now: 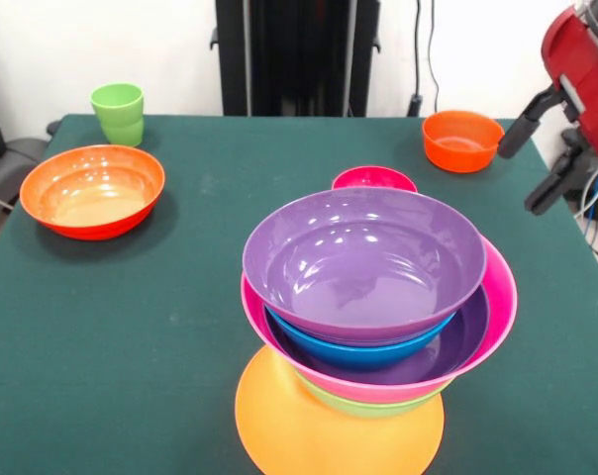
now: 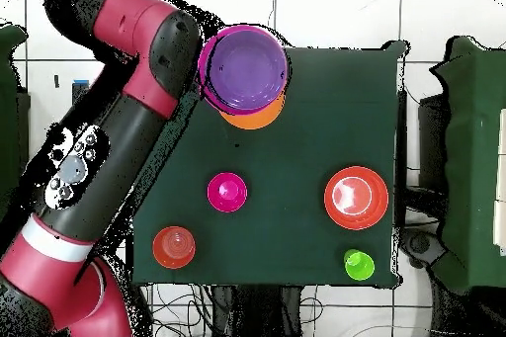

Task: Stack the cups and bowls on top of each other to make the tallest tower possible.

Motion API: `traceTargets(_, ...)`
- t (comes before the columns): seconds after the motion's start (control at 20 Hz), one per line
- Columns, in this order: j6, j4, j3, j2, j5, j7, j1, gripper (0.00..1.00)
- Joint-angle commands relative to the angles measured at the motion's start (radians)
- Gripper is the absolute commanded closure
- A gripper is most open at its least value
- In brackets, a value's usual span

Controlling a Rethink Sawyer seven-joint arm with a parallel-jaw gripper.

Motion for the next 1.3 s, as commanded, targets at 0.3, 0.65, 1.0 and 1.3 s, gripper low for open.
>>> traceTargets(0.3, -0.142, 0.248, 0.367, -0.080, -0.184, -0.097, 0.095, 0.00)
traceTargets(0.65, -0.275, 0.365, 0.494, -0.131, -0.250, -0.135, 0.164, 0.00)
traceTargets(1.0, -0.377, 0.446, 0.607, -0.188, -0.317, -0.149, 0.196, 0.00)
traceTargets(1.3, -0.457, 0.544, 0.725, -0.243, -0.337, -0.137, 0.222, 0.00)
